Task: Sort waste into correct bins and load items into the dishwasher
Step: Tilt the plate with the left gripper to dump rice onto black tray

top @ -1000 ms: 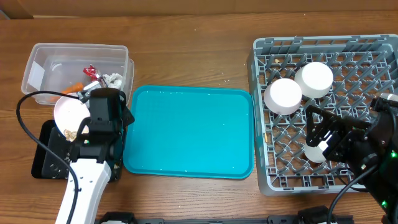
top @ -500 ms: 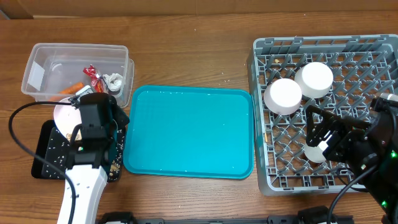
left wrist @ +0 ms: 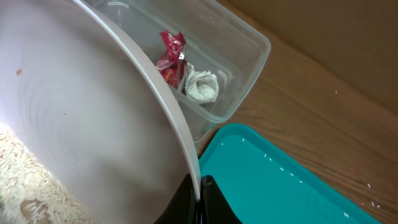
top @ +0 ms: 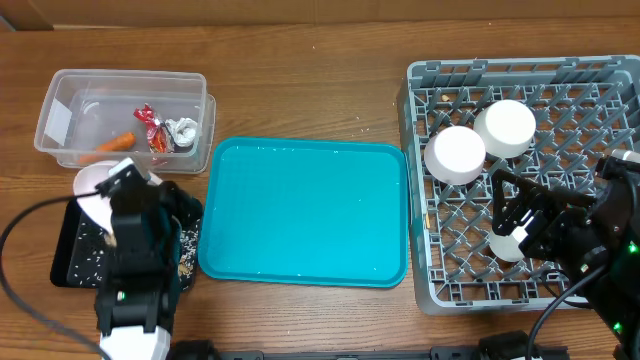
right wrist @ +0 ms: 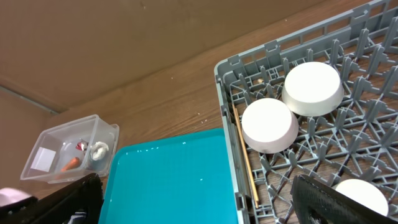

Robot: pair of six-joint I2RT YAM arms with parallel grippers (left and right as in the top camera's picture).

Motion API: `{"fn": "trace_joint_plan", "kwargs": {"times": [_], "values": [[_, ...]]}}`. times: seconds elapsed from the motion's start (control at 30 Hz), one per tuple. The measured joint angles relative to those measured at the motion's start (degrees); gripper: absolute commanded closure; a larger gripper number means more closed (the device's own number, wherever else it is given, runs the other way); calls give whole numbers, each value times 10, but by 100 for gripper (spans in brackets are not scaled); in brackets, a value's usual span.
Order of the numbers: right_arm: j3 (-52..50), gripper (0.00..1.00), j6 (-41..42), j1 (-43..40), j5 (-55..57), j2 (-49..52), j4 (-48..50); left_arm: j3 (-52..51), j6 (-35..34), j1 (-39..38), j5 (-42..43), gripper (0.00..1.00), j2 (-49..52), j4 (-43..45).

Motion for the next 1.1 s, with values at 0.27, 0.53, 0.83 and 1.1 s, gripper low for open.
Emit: {"fn": "trace_joint_plan", "kwargs": {"times": [0.27,0.53,0.83,1.1], "values": [[0,0,0,0,0,0,0,-37,-38,51,12,96,-46,0],[0,0,0,0,0,0,0,-42,-21,55,38,96,-46,21],[0,0,0,0,0,0,0,-57,17,62,71,96,-54,71],[0,0,0,0,0,0,0,-61,38,63,83,96,-70,74]]}}
